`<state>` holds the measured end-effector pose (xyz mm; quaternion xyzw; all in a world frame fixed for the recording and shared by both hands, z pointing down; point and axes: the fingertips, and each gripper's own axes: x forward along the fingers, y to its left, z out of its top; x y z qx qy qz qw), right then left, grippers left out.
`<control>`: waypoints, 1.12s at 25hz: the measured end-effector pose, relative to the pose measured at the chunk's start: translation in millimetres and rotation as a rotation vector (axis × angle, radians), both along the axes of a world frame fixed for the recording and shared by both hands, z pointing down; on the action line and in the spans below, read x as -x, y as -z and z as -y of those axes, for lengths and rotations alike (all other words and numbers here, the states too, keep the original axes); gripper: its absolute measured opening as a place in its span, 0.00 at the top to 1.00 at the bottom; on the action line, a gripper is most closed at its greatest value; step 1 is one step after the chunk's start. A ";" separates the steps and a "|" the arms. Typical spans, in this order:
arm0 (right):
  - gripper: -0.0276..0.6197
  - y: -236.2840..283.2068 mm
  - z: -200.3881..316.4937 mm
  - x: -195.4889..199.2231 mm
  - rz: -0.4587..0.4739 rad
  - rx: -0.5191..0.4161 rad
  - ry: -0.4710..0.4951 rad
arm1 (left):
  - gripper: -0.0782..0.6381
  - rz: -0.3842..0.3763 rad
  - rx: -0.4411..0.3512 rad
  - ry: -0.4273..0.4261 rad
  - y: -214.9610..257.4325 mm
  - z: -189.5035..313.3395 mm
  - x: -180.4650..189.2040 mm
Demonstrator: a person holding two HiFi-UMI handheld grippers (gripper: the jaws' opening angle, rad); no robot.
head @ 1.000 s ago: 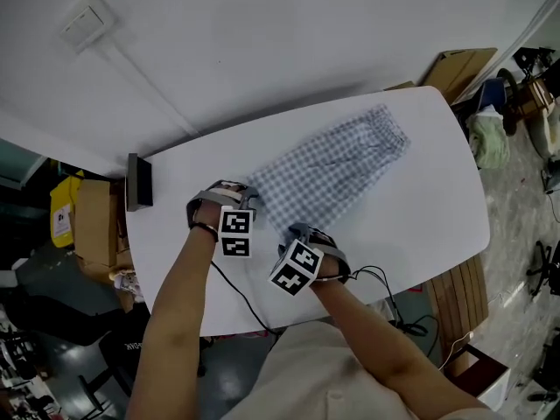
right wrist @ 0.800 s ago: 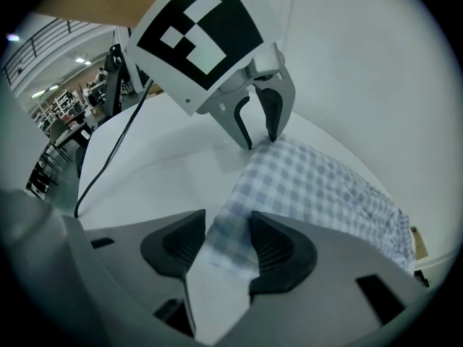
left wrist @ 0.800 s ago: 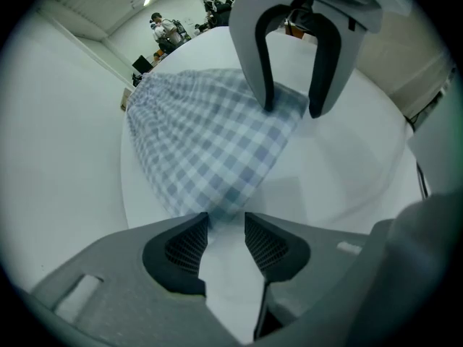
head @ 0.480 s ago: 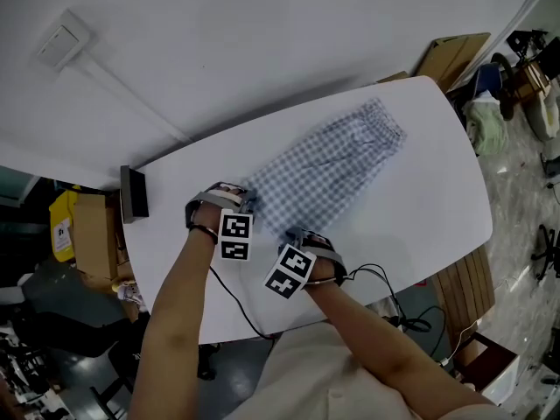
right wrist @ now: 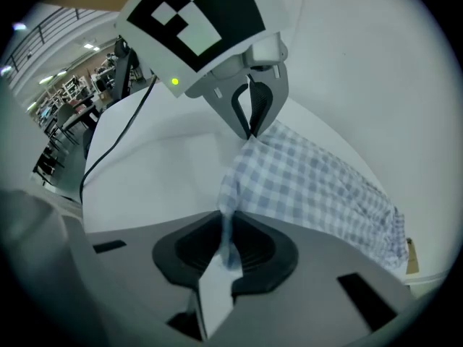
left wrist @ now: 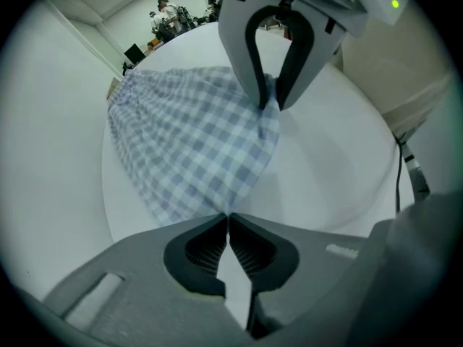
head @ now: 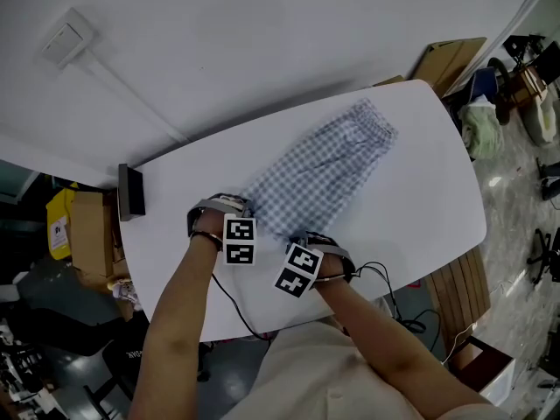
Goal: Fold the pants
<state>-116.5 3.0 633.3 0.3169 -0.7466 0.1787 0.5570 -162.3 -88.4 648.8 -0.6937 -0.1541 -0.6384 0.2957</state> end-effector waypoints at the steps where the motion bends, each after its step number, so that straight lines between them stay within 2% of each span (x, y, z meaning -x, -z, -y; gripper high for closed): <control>1: 0.86 1.0 -5.8 -5.8 0.002 0.017 0.014 | 0.86 0.002 0.019 0.019 2.2 -7.2 -2.0; 6: 0.87 13.1 -36.8 -40.5 0.014 0.082 0.101 | 0.86 0.029 0.119 0.147 17.5 -53.8 -15.2; 10: 0.87 25.6 -59.3 -74.2 0.009 0.056 0.153 | 0.86 0.014 0.126 0.208 27.7 -91.7 -34.3; 17: 0.87 35.8 -109.0 -121.2 0.003 0.036 0.255 | 0.86 -0.004 0.194 0.380 44.4 -160.6 -68.7; 22: 0.88 45.0 -144.6 -162.4 0.009 0.002 0.291 | 0.86 -0.020 0.195 0.429 57.0 -210.2 -102.8; 28: 0.88 63.9 -189.5 -198.4 0.030 -0.032 0.320 | 0.86 -0.054 0.257 0.496 75.2 -267.4 -137.3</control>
